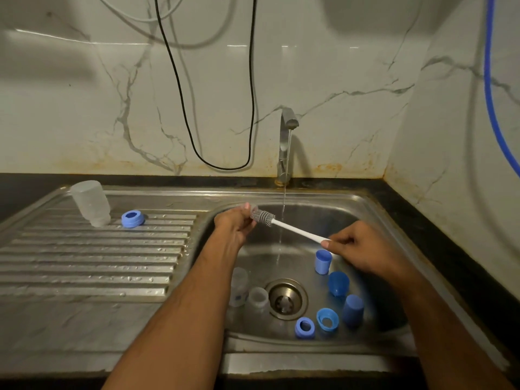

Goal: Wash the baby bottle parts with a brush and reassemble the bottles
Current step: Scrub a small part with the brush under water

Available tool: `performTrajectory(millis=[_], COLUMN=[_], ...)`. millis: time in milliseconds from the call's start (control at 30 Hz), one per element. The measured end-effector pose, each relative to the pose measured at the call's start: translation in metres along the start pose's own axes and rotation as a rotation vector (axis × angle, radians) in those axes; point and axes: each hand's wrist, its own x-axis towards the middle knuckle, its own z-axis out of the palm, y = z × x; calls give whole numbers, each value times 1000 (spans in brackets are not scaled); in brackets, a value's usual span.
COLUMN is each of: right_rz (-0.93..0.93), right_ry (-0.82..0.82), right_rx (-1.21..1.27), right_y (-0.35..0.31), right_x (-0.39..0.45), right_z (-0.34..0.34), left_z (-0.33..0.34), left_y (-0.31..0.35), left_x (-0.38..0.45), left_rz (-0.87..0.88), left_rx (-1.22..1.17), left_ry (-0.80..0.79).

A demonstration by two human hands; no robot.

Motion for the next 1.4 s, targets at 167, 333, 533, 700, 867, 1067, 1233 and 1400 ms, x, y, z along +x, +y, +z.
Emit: performTrajectory(millis=[167,333,533,700,867,1067,1233,1400], right_rz=[-75,-95,259,0,-265,-255,210,93], right_ry=[57,68,-202,37,97,79,-181,-22], right_rx=[-134,-228,575,-5,-460,-356,603,249], right_y=[-10,-16,-16,-3,-21,-30,-33,-21], right_x=[-2,0,-1,5,4,6,1,4], right_z=[3,6,2,3,6,17,13,15], left_z=[-2,2,7,11,3,-3,4,9], left_y=[3,5,12,13,9,11,26,14], left_x=[1,-2,-10,-16,-11,-10,-24,-20], left_rz=[33,74,67,-113,-221,-232,-84,-104], left_rx=[10,87,52,38,-14,-216,-467,-152], left_ry=[26,-22,-206,-161,-45,-28,-250,-145])
